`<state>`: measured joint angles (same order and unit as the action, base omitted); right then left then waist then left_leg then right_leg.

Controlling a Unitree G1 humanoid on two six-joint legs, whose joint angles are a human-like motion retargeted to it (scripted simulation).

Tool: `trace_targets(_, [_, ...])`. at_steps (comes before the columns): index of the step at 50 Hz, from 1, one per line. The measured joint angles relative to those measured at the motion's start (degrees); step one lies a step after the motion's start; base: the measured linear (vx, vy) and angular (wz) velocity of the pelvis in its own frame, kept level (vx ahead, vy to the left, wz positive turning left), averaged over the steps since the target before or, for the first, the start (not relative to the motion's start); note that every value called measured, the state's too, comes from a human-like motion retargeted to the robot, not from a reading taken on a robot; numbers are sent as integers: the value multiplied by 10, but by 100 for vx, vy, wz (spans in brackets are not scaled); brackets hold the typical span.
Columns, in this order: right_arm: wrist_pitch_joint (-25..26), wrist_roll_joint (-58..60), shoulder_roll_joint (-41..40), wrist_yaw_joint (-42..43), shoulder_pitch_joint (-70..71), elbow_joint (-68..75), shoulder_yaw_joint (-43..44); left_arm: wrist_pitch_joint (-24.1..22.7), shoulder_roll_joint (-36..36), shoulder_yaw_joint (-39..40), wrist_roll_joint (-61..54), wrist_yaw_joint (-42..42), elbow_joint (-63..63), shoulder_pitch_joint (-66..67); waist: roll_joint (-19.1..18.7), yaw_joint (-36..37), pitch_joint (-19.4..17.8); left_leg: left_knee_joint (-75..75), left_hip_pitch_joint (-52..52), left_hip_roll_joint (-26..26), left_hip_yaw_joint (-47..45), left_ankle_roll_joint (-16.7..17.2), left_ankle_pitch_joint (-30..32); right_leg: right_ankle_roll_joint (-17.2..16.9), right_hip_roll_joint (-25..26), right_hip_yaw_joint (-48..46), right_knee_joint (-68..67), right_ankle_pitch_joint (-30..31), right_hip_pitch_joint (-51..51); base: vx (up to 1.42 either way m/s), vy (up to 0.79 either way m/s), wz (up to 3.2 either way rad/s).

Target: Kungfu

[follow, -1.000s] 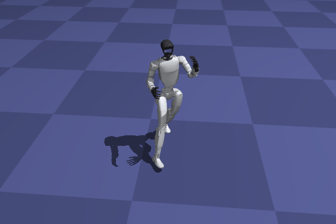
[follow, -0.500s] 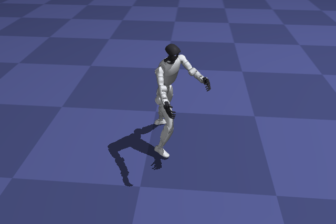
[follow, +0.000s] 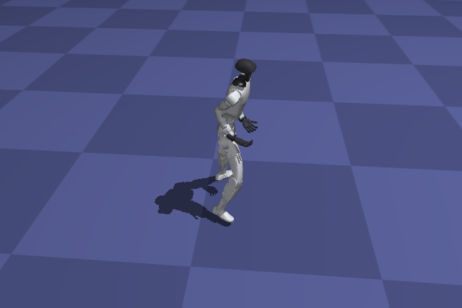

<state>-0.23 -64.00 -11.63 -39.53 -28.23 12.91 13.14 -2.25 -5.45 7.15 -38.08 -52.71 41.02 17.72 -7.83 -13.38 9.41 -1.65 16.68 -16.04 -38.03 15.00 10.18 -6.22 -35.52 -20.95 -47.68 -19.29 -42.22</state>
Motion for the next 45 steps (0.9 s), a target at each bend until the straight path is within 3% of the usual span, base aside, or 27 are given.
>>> trace_targets(3, [23, -75, 36, 4, -47, -8, -26, -16, -13, 15, -49, 23, -50, 93, 9, 26, 2, 1, -10, -9, -1, 0, -4, -3, 8, -17, 25, 12, 28, 16, 14, -12])
trace_targets(6, [42, -16, 72, -48, -59, -21, -38, -17, -11, 16, -68, 27, -95, 132, 13, 50, 8, 5, -11, -12, 3, 0, -8, -5, 7, -33, 49, 27, 49, 13, 25, 8])
trace_targets(12, [5, 68, 86, -50, -38, -24, -41, 13, 2, -2, -34, -23, -135, 108, 25, 87, 27, 10, 7, -19, 21, 0, -14, -9, 11, -60, 86, 55, 78, 5, 12, 22])
trace_targets(17, [6, 75, 96, -51, -23, -28, -47, -10, 12, -13, -4, -9, -141, 52, 29, 91, 31, 9, 18, -23, 38, 0, -13, -13, 19, -74, 107, 72, 99, 5, 7, 26])
trace_targets(22, [-14, 100, 133, -34, -15, -16, -14, -52, 45, -44, 58, 27, -133, -54, 37, 104, 27, 18, 29, -33, 56, -4, -11, -17, 28, -98, 129, 85, 129, 0, 3, 26])
trace_targets(29, [-71, 187, 245, -7, -3, 45, 100, -126, 100, -105, 190, 49, -150, -278, 45, 135, 24, 44, 61, -34, 85, -27, -6, -23, 35, -132, 178, 118, 177, -2, 13, 40])
trace_targets(35, [-192, 321, 369, 59, -19, 179, 190, -178, 166, -162, 261, 83, -195, -517, 42, 166, 23, 123, 142, -46, 142, -43, -6, -28, 45, -176, 237, 159, 232, -2, 19, 82])
trace_targets(39, [-274, 417, 418, 139, -22, 304, 203, -228, 224, -181, 332, 140, -234, -653, 31, 188, 28, 221, 228, -62, 167, -60, -17, -30, 61, -216, 285, 190, 276, 3, 37, 114])
trace_targets(42, [-273, 428, 393, 169, 29, 401, 189, -268, 269, -162, 426, 200, -255, -731, 28, 218, 33, 291, 276, -74, 156, -80, -39, -31, 71, -235, 315, 211, 303, 6, 45, 99])
trace_targets(45, [-225, 373, 334, 151, 110, 486, 162, -303, 330, -126, 504, 268, -273, -782, 27, 259, 47, 338, 305, -72, 160, -93, -81, -32, 76, -248, 336, 230, 324, 15, 48, 73])
